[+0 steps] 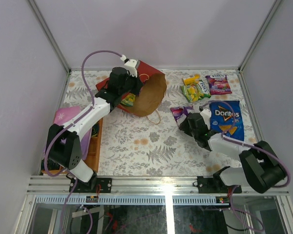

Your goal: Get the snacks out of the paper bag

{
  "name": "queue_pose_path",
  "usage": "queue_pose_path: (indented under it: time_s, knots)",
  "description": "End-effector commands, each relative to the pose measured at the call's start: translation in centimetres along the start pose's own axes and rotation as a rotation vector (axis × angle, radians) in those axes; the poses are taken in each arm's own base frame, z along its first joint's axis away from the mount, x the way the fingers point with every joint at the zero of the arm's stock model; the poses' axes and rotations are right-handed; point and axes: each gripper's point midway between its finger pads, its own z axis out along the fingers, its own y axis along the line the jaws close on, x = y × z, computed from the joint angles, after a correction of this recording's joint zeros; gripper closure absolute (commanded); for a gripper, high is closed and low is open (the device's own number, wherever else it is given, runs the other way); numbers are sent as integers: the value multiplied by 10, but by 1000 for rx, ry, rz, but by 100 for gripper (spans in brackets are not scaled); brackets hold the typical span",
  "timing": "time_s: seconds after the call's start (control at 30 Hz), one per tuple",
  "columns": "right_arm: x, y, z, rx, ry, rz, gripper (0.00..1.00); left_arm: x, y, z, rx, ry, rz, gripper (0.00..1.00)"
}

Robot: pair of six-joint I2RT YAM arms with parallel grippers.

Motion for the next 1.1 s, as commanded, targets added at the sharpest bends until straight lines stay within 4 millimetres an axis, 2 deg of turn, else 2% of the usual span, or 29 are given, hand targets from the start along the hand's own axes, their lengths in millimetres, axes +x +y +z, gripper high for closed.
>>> queue_pose_path:
  time_s: [0.0, 0.17, 0.2, 0.3, 0.33, 0.4, 0.53, 0.7, 0.83, 0.97, 1.07]
  knots:
    - [-48, 13, -25, -20, -166, -52, 39, -25, -5, -7, 9, -86, 7, 100]
    - [-90, 19, -57, 3, -319, -110, 32, -26, -5, -8, 3, -92, 1, 100]
    - [-98, 23, -63, 5, -344, -133, 27, -26, -5, -8, 3, -92, 0, 100]
    - [-106, 31, -71, 23, -375, -194, 22, -26, -5, -9, 2, -91, -5, 100]
    - [-106, 32, -70, 29, -376, -204, 16, -27, -4, -9, 0, -93, -7, 100]
    - [-103, 38, -63, 19, -361, -225, 12, -28, -5, -9, 0, -97, -9, 100]
    - [-87, 60, -42, -42, -270, -294, 15, -27, -5, -10, 0, -96, -12, 100]
    - [-60, 72, -3, -81, -103, -319, 31, -25, -2, -12, -12, -91, -5, 100]
    - [-41, 60, 27, -79, 1, -266, 36, -24, 2, -15, -30, -91, 7, 100]
    - [-30, 31, 45, -26, 46, -222, 36, -22, 8, -16, -54, -88, 11, 100]
    - [-33, 9, 52, 17, 53, -167, 36, -20, 11, -15, -59, -84, 9, 100]
